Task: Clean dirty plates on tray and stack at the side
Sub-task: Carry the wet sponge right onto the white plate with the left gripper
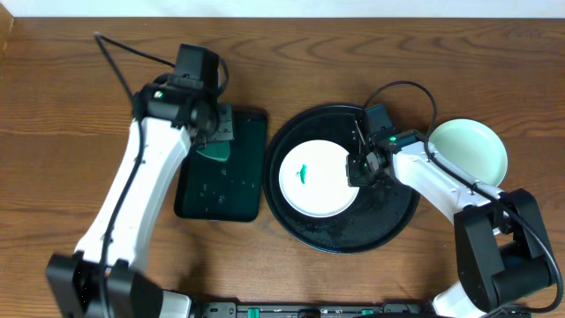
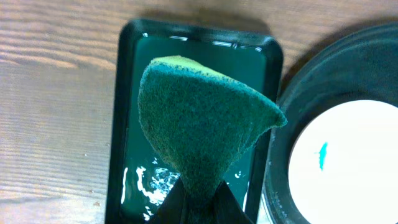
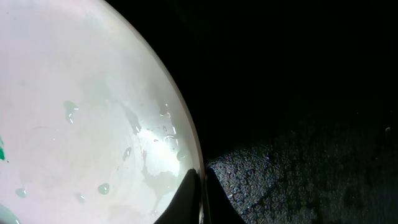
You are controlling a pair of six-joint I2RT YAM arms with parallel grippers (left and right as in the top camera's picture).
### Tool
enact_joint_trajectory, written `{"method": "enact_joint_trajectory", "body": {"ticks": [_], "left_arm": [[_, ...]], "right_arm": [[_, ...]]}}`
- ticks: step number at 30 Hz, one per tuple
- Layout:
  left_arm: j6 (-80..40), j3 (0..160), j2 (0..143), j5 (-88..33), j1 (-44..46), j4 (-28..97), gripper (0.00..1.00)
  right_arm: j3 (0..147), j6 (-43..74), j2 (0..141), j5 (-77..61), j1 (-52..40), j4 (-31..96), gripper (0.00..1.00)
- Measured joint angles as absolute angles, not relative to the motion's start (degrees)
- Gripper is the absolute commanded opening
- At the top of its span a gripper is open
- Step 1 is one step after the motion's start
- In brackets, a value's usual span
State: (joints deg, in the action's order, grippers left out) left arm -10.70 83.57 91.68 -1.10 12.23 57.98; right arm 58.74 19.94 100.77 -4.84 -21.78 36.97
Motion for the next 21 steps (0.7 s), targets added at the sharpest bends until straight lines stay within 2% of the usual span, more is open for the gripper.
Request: {"method": "enact_joint_trajectory", "body": {"ticks": [6, 13, 21], "left_arm": [[-11.18, 83.59, 97.41, -1.13, 12.23, 58.54, 0.07], [-13.56, 83.59, 97.51, -1.13, 12.84, 57.36, 0.07], [-17.52, 83.59, 97.51, -1.13, 19.49, 53.91, 0.07]], "right_arm": [[58.74, 19.94, 100.77, -4.82, -21.78, 36.97, 0.01], [58.74, 19.94, 100.77, -4.60, -21.78, 36.36, 0.01], [58.74, 19.94, 100.77, -4.40, -21.78, 35.99, 0.01]]}}
